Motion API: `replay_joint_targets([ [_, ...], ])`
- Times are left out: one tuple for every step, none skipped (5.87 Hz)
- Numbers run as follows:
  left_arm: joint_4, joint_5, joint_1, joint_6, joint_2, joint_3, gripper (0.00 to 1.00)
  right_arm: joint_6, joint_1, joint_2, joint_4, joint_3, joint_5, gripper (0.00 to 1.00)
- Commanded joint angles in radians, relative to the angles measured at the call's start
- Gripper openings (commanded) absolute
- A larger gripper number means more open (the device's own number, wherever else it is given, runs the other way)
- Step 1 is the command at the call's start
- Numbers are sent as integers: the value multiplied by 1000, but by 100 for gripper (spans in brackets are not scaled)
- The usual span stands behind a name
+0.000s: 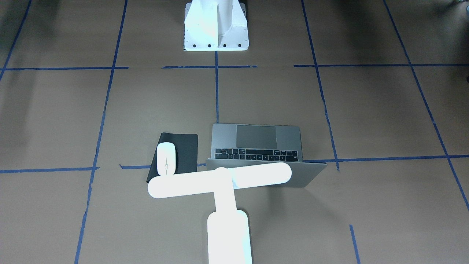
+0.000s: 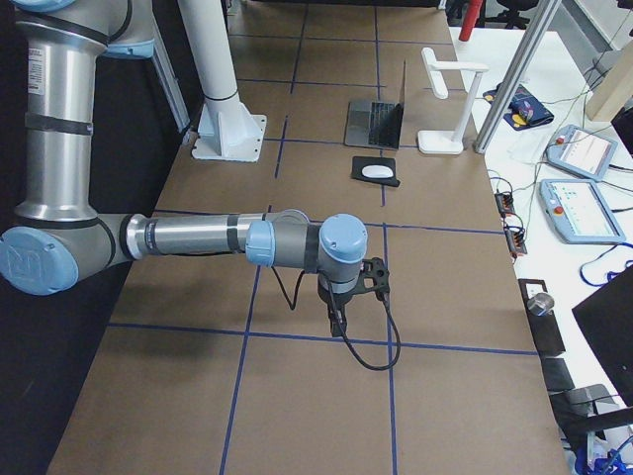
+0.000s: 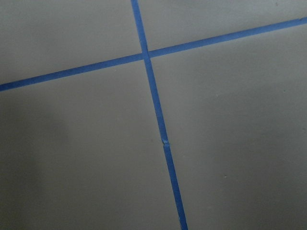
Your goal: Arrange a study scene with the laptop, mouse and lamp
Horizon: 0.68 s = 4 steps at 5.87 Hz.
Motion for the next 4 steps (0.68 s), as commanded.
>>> replay_joint_targets([
  [2, 3, 1, 5, 14, -27, 100, 5, 0, 0, 0, 1, 1, 100],
  [2, 0, 1, 7, 17, -30, 100, 32, 0, 0, 1, 1, 1, 98],
  [2, 0, -1, 7, 29, -43, 100, 32, 0, 0, 1, 4, 2, 100],
  [2, 1, 1, 7, 29, -42, 100, 29, 0, 0, 1, 4, 4, 100],
])
